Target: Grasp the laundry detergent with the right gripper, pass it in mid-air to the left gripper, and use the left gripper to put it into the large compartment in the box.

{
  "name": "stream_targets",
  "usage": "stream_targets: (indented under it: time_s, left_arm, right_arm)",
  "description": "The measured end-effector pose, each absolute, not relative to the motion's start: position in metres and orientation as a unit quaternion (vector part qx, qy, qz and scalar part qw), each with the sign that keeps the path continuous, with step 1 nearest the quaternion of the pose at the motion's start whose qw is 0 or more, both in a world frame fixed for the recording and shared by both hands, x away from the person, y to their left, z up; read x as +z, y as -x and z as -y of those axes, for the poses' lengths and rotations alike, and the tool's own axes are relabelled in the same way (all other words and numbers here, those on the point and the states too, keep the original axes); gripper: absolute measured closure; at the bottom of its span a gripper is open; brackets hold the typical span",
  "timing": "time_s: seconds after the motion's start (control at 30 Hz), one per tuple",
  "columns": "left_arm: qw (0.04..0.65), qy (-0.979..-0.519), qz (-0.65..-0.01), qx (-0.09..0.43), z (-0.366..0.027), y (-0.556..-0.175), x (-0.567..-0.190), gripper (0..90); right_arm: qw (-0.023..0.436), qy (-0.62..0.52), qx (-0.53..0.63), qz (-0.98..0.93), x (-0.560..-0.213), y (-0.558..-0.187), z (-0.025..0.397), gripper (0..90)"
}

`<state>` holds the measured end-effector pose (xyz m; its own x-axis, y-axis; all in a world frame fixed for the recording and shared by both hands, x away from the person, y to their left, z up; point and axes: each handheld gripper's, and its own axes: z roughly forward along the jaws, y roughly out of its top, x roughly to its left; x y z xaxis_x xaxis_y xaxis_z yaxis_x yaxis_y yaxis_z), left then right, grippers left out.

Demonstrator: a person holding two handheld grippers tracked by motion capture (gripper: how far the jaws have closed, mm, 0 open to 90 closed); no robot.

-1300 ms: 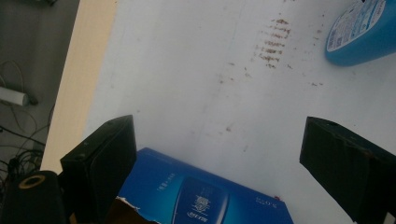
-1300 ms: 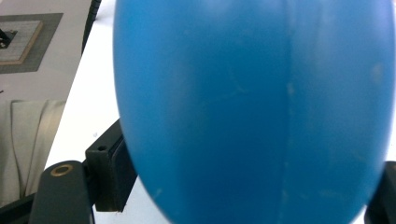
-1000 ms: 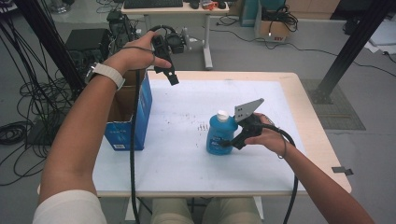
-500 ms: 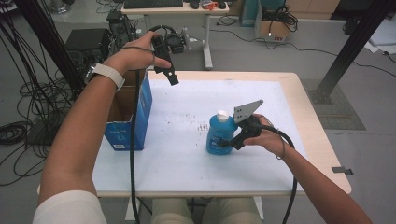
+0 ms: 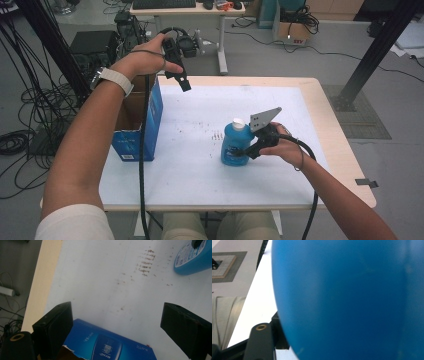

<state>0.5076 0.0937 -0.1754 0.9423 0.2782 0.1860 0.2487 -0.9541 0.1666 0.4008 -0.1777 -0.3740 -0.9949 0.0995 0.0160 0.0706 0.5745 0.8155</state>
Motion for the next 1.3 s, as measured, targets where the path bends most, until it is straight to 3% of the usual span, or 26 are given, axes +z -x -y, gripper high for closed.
stream_targets:
  time_s: [0.37,1.3]
  left_arm:
    - [0.07,-0.983,-0.135,0.104,-0.0947,-0.5073,-0.1752,11.3]
    - [0.07,-0.983,-0.134,0.102,-0.0942,-0.5074,-0.1772,11.3]
  right_arm:
    - [0.015,-0.053,0.466,-0.883,-0.376,-0.4023,0.1803,40.5]
    - [0.013,-0.051,0.465,-0.884,-0.3763,-0.4031,0.1805,42.2]
